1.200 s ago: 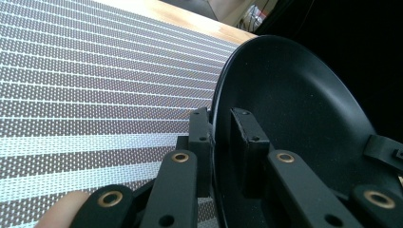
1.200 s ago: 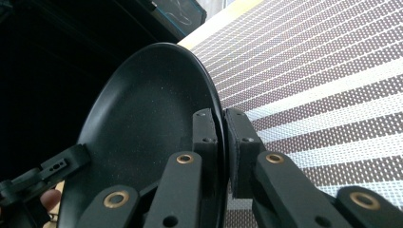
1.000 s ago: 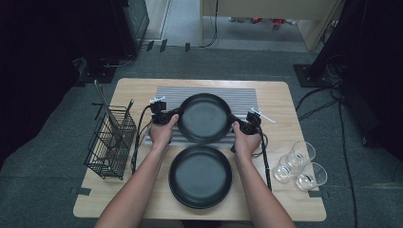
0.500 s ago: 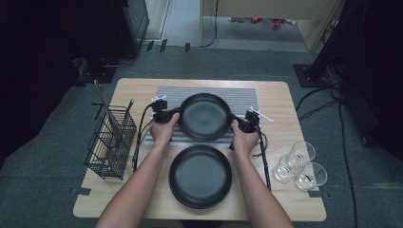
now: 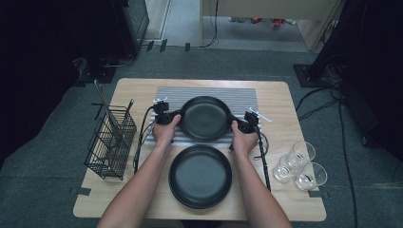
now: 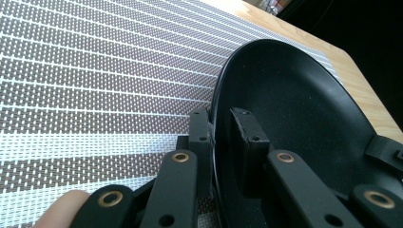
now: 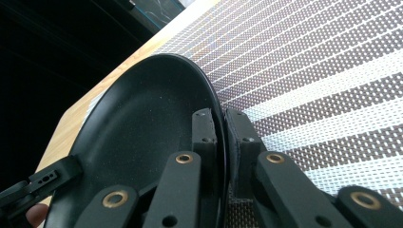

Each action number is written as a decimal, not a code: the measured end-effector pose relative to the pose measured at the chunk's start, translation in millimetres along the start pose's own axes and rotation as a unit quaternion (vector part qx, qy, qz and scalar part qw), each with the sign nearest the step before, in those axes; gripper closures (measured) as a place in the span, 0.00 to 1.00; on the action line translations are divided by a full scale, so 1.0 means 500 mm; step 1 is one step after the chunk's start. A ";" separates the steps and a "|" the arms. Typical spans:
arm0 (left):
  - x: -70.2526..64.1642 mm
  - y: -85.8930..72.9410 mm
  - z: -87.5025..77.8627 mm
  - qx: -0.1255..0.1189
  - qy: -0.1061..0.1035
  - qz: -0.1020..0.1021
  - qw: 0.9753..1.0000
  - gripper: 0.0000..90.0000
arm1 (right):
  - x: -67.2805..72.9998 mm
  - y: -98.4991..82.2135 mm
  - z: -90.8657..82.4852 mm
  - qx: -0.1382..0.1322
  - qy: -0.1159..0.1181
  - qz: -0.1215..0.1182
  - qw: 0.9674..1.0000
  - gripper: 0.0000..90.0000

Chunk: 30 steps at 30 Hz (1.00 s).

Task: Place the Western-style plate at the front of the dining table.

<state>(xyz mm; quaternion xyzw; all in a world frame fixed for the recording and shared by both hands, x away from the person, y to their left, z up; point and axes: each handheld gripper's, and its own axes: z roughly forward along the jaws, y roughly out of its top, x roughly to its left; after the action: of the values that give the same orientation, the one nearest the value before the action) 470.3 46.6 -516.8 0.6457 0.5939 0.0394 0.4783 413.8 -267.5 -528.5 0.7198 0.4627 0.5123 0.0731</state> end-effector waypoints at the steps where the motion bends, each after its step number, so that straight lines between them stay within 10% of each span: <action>1: 0.000 -0.001 0.001 0.000 0.001 0.000 1.000 0.90 | -0.001 -0.001 0.002 -0.001 -0.002 -0.004 1.000 0.94; 11: 0.003 -0.003 0.004 0.001 0.004 0.011 1.000 0.88 | -0.002 0.001 0.009 0.006 -0.006 -0.012 1.000 0.93; 16: -0.011 -0.002 -0.009 -0.011 0.021 0.045 0.999 0.76 | 0.000 0.002 0.005 0.010 0.017 0.001 1.000 0.78; 24: -0.013 -0.023 -0.028 0.017 0.014 0.042 0.999 0.76 | 0.000 -0.011 -0.018 0.020 0.000 -0.011 1.000 0.86; 30: -0.010 -0.033 -0.032 0.027 0.012 0.023 0.999 0.81 | -0.003 -0.026 -0.020 0.037 0.002 0.022 0.999 0.89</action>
<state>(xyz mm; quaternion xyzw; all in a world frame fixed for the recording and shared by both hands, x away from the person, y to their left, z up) 446.8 48.8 -516.6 0.6714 0.5852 0.0422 0.4528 398.1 -265.1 -532.5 0.7306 0.4657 0.4981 0.0346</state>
